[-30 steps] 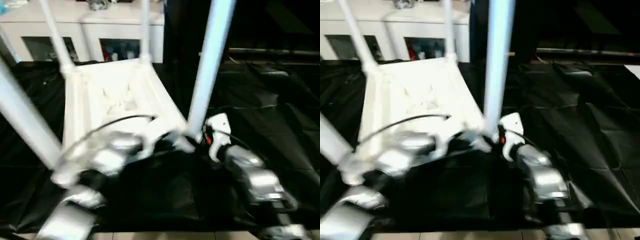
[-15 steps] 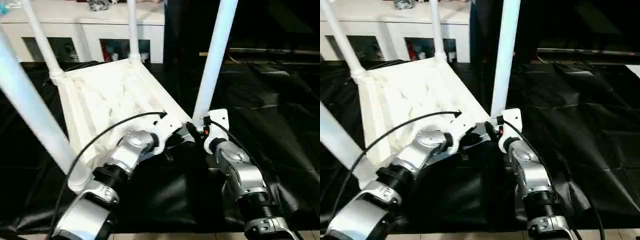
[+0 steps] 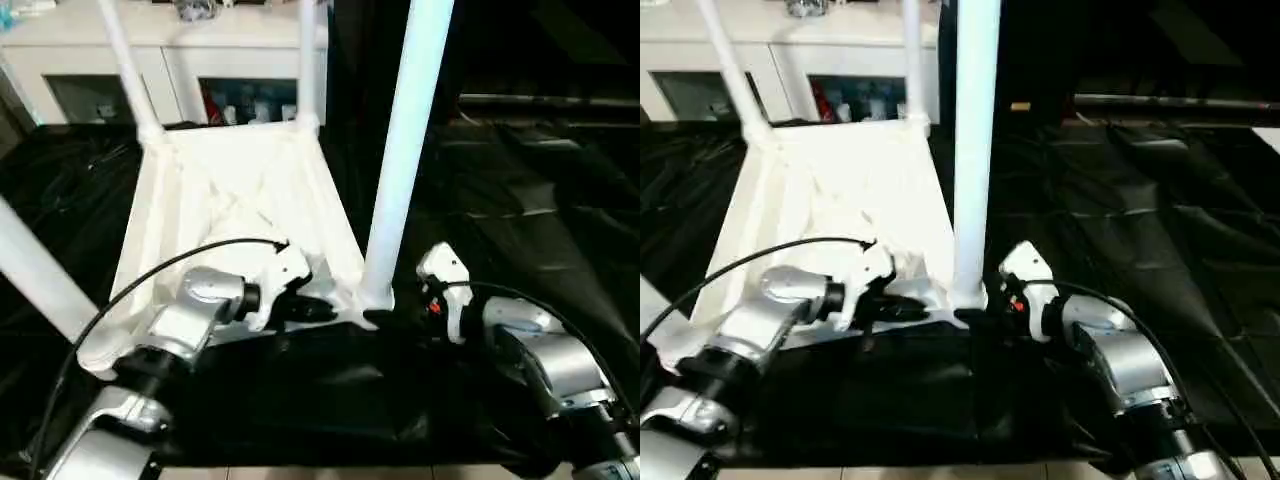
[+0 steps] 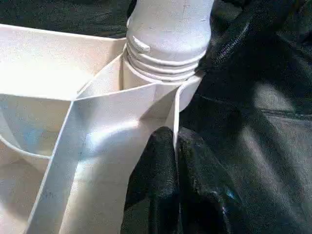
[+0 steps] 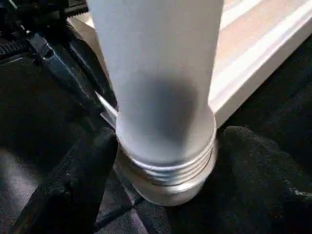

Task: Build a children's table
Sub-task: Rotate leg to tighten

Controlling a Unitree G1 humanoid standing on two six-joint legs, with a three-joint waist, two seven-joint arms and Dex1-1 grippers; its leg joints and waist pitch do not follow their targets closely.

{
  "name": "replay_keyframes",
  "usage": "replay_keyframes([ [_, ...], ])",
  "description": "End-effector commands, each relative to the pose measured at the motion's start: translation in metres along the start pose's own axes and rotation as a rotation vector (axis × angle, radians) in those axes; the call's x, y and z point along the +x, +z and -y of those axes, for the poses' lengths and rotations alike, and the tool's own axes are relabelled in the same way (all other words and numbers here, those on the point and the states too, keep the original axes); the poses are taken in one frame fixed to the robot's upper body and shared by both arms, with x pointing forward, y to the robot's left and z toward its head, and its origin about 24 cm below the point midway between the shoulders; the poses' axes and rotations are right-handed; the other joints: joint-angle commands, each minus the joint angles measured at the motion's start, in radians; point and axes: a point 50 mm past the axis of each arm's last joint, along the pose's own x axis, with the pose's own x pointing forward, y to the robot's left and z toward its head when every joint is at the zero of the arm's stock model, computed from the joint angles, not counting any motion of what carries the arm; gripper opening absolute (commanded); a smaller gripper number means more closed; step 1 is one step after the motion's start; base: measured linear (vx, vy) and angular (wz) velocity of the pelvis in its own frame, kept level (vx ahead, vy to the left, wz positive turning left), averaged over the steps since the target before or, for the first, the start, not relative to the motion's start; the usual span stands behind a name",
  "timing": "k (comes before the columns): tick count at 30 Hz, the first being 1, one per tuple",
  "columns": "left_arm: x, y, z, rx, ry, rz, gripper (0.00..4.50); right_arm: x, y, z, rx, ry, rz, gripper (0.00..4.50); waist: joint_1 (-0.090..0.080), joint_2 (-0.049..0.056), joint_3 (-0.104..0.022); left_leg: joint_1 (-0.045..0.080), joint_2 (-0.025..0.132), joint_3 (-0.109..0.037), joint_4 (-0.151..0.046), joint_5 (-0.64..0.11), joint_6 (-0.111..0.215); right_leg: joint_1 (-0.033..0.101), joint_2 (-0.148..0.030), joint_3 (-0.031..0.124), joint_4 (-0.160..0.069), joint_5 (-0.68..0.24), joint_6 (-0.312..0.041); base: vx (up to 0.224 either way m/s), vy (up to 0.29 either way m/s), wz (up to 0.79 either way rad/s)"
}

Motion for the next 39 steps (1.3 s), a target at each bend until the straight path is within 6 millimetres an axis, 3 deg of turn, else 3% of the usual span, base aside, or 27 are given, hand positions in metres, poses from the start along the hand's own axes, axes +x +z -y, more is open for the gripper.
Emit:
replay_keyframes([
  [1,0.003,0.007,0.006,-0.014,-0.06,0.093,0.0,0.001,0.008,-0.003,-0.04,0.032,0.013,3.8,0.004,-0.02,-0.053,0.0,0.004,0.013,-0.056,-0.149,0.085,0.052,-0.019,0.012,-0.056,-0.093,-0.252,0.0,0.0,0.0],
  [7,0.003,0.008,0.007,-0.01,-0.065,0.088,0.0,0.008,0.011,-0.005,-0.04,0.054,0.039,3.8,0.005,-0.018,-0.051,0.002,0.005,0.013,-0.058,-0.168,0.08,0.051,-0.02,0.011,-0.059,-0.131,-0.25,0.0,0.0,0.0],
  [14,0.004,0.008,0.007,-0.007,-0.061,0.082,0.0,0.015,0.013,-0.005,-0.058,0.06,0.056,3.8,0.005,-0.021,-0.053,0.002,0.005,0.013,-0.056,-0.152,0.082,0.052,-0.019,0.012,-0.055,-0.105,-0.254,0.0,0.0,0.0],
  [15,0.004,0.008,0.007,-0.007,-0.06,0.082,0.0,0.015,0.012,-0.005,-0.058,0.062,0.055,3.53,0.006,-0.019,-0.053,0.002,0.005,0.013,-0.056,-0.151,0.082,0.052,-0.02,0.011,-0.055,-0.105,-0.254,0.0,0.0,0.0],
  [24,0.003,0.006,0.006,-0.008,-0.049,0.077,0.0,0.015,0.008,-0.004,-0.069,0.061,0.042,2.8,0.008,-0.019,-0.054,0.002,0.004,0.014,-0.054,-0.142,0.087,0.054,-0.019,0.011,-0.054,-0.098,-0.256,0.0,0.0,0.0],
  [29,0.004,0.006,0.005,-0.007,-0.036,0.079,0.0,0.016,0.005,-0.005,-0.067,0.048,0.045,2.65,0.008,-0.019,-0.054,0.002,0.004,0.013,-0.054,-0.136,0.089,0.054,-0.018,0.011,-0.052,-0.085,-0.259,0.0,0.0,0.0],
  [31,0.007,0.007,0.003,-0.005,0.006,0.081,0.0,0.018,0.003,-0.004,-0.055,0.011,0.046,2.65,0.007,-0.02,-0.054,0.002,0.003,0.013,-0.054,-0.139,0.086,0.054,-0.018,0.011,-0.053,-0.091,-0.258,0.0,0.0,0.0],
  [34,0.025,0.01,-0.008,-0.033,0.188,0.078,0.0,0.03,-0.006,0.0,0.033,-0.191,0.068,2.64,0.004,-0.019,-0.048,0.004,0.003,0.015,-0.058,-0.177,0.064,0.046,-0.017,0.011,-0.065,-0.166,-0.243,0.0,0.0,0.0],
  [35,0.025,0.01,-0.009,-0.034,0.195,0.078,0.0,0.03,-0.006,0.0,0.037,-0.199,0.069,2.64,0.004,-0.023,-0.049,0.004,0.001,0.012,-0.059,-0.192,0.044,0.052,-0.019,0.011,-0.066,-0.207,-0.226,0.0,0.0,0.0],
  [38,0.039,0.014,-0.014,-0.068,0.297,0.069,0.0,0.039,-0.01,-0.001,0.087,-0.306,0.075,2.64,0.005,-0.023,-0.048,0.005,0.0,0.012,-0.06,-0.206,0.034,0.047,-0.019,0.011,-0.072,-0.25,-0.2,0.0,0.0,0.0],
  [39,0.054,0.019,-0.014,-0.093,0.36,0.069,0.0,0.049,-0.01,-0.001,0.156,-0.407,0.089,2.63,0.005,-0.022,-0.048,0.005,-0.001,0.013,-0.062,-0.212,0.031,0.044,-0.02,0.013,-0.076,-0.283,-0.184,0.0,0.0,0.0],
])
